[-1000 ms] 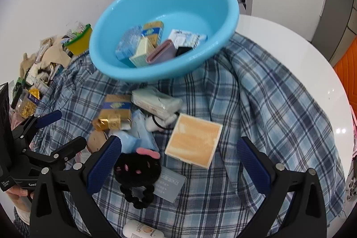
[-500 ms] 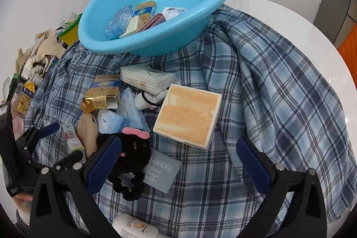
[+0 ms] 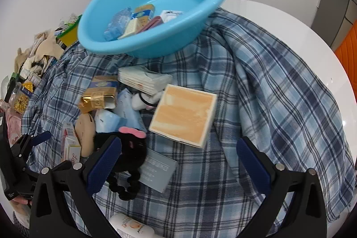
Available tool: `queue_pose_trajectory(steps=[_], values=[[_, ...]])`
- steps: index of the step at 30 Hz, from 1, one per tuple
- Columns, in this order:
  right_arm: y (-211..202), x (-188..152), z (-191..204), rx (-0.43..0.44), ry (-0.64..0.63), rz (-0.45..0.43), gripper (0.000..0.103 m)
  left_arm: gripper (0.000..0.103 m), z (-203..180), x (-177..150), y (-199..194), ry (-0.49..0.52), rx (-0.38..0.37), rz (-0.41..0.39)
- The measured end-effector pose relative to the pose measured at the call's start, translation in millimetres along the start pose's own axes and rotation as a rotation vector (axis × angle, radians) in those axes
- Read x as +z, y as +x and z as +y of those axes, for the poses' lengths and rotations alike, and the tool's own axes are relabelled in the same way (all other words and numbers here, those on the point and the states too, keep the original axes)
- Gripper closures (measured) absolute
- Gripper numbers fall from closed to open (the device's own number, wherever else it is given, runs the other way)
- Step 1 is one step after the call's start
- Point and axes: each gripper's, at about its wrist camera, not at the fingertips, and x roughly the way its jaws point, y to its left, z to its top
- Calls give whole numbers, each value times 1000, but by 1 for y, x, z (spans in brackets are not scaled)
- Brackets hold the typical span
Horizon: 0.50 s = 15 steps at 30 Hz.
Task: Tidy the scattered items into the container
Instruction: 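Lower the left tool over the white-and-red Liqun cigarette box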
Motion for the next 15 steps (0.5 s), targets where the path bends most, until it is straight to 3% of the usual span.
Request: queue_pose_trajectory(steps=[6,12,15], values=[[-5,-3,33,17,-118,-17,0,0,16,-18,-5,-15,30,16],[-3,-4,45,31,-131,-20,0,0,35,-26,4,-40,108,37],[-2,-5,45,26,-132,-12,0,0,40,-21,8,-53,96,34]])
